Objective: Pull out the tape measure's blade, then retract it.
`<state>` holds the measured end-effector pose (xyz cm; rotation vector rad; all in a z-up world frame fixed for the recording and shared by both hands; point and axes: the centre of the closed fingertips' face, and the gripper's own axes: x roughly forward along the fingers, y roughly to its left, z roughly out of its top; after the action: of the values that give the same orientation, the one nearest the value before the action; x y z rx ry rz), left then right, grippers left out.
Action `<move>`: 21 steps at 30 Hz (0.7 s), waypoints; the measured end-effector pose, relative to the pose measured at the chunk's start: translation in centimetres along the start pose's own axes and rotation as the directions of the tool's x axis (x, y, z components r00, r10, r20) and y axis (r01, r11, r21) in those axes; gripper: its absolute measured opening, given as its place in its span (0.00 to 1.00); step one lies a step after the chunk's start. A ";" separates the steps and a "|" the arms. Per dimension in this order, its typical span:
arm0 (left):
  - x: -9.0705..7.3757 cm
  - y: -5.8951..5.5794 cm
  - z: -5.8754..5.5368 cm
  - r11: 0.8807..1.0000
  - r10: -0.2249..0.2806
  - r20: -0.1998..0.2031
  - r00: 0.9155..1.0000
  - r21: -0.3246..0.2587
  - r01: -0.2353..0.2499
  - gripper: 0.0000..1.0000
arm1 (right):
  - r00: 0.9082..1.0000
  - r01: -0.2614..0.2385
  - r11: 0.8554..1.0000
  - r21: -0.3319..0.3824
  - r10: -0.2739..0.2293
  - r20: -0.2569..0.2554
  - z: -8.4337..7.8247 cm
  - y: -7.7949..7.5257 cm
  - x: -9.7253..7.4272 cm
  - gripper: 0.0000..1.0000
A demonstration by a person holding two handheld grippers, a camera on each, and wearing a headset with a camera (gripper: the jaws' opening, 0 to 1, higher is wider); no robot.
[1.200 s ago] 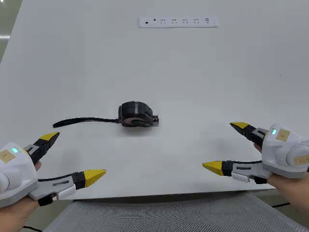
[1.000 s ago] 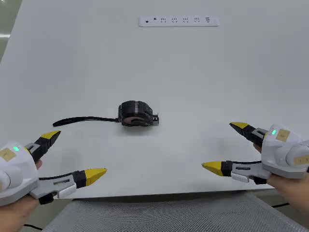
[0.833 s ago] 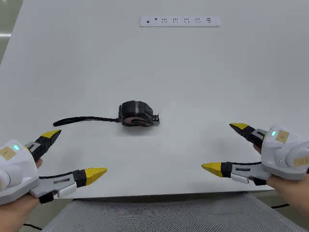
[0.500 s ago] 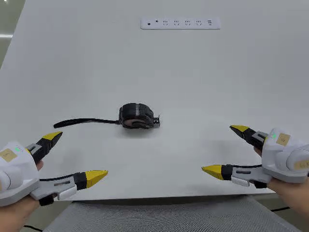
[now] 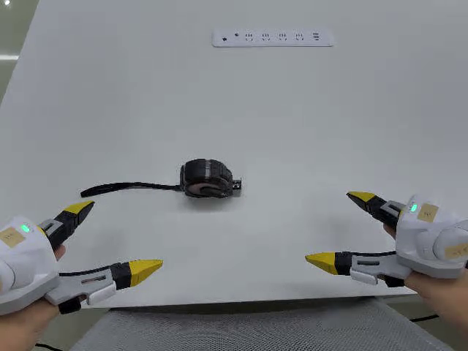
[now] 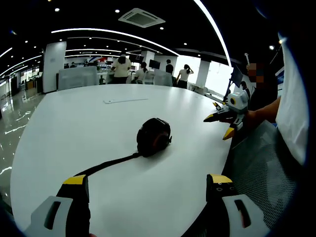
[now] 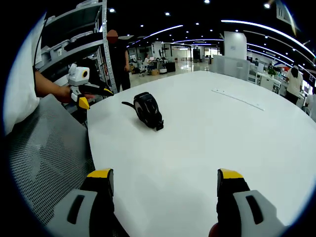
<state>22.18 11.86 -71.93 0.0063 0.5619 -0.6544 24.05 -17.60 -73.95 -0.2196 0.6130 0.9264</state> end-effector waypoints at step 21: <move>2.1 -0.7 0.6 0.998 -0.050 0.003 0.999 0.028 0.049 0.94 | 0.999 -0.034 0.999 -0.027 0.034 0.002 0.4 0.1 1.8 0.79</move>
<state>23.44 9.98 -72.35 0.0174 0.5511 -0.7103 24.94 -16.08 -74.64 -0.2327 0.6038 0.9679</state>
